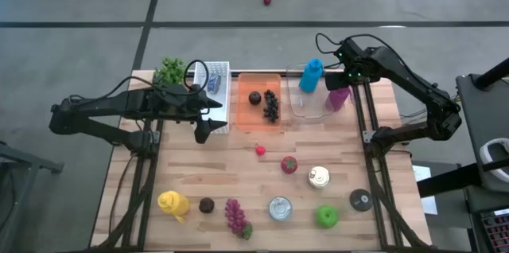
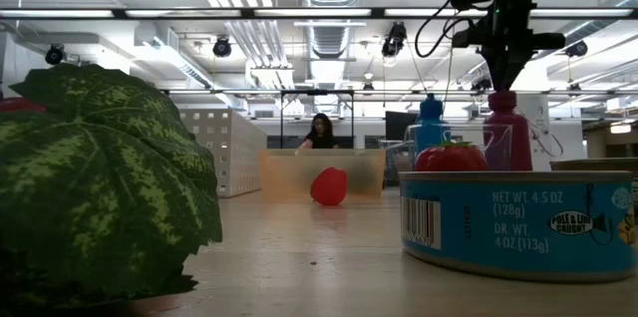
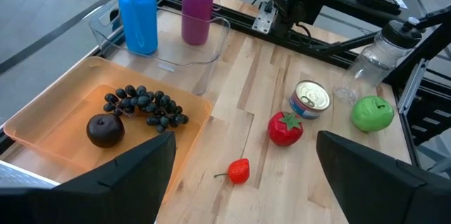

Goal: Pick & Place Food Item
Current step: Put the purple tumbler into the transparent bin

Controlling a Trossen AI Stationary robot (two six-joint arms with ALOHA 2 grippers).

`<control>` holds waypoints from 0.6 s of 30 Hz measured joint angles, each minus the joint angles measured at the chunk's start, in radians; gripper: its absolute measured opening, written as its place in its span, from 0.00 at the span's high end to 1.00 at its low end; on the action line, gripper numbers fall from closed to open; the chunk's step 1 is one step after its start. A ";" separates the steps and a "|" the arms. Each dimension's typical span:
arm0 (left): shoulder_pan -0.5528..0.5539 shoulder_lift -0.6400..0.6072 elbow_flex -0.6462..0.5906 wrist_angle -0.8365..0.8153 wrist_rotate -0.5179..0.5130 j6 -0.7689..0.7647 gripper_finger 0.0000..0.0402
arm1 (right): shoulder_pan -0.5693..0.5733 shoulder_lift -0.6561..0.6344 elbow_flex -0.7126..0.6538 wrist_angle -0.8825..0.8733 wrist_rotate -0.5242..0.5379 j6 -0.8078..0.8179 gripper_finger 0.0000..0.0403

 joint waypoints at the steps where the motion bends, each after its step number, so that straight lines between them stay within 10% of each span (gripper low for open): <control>1: 0.000 0.000 0.000 0.000 0.000 0.000 0.13 | 0.000 0.000 0.000 0.000 0.000 0.000 0.84; 18: 0.000 0.000 0.000 0.000 0.000 0.000 0.14 | 0.000 0.000 0.000 0.006 0.000 0.000 0.84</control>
